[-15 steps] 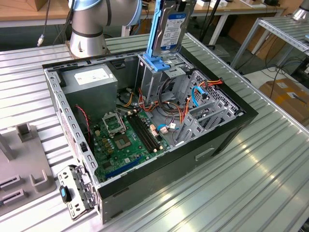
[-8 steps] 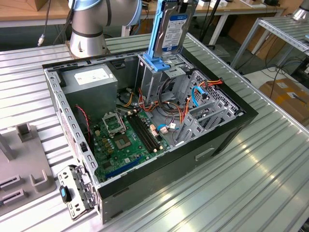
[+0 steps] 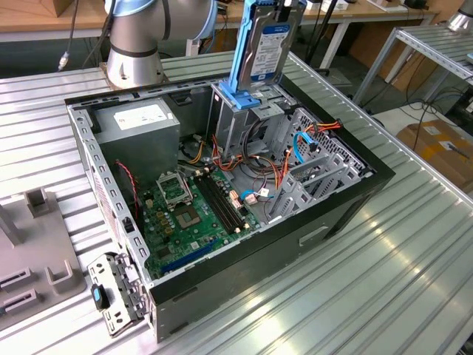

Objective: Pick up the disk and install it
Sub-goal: 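Pick up the disk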

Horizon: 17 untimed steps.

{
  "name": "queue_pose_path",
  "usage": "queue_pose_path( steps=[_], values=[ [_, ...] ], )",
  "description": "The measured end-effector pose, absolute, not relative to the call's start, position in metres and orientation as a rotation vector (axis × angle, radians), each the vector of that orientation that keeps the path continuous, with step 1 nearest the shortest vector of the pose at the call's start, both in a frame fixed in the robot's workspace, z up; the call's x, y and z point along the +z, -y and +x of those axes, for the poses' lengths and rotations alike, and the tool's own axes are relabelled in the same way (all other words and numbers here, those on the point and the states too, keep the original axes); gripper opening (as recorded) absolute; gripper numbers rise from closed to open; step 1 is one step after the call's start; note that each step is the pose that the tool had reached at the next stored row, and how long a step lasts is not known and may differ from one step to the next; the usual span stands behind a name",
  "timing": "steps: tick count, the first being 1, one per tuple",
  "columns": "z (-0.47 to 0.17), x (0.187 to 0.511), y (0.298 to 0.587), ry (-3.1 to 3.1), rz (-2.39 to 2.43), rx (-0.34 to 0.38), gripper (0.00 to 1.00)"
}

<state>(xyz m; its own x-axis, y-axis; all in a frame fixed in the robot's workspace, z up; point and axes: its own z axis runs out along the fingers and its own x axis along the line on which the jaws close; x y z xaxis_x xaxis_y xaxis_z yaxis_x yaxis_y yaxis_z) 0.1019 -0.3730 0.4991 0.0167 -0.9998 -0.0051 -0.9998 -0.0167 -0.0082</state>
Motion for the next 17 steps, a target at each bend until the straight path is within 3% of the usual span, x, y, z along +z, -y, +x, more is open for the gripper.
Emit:
queue_pose_path(
  steps=[17],
  values=[
    [0.102,0.499,0.393,-2.202,-2.239,-0.016,0.35]
  ],
)
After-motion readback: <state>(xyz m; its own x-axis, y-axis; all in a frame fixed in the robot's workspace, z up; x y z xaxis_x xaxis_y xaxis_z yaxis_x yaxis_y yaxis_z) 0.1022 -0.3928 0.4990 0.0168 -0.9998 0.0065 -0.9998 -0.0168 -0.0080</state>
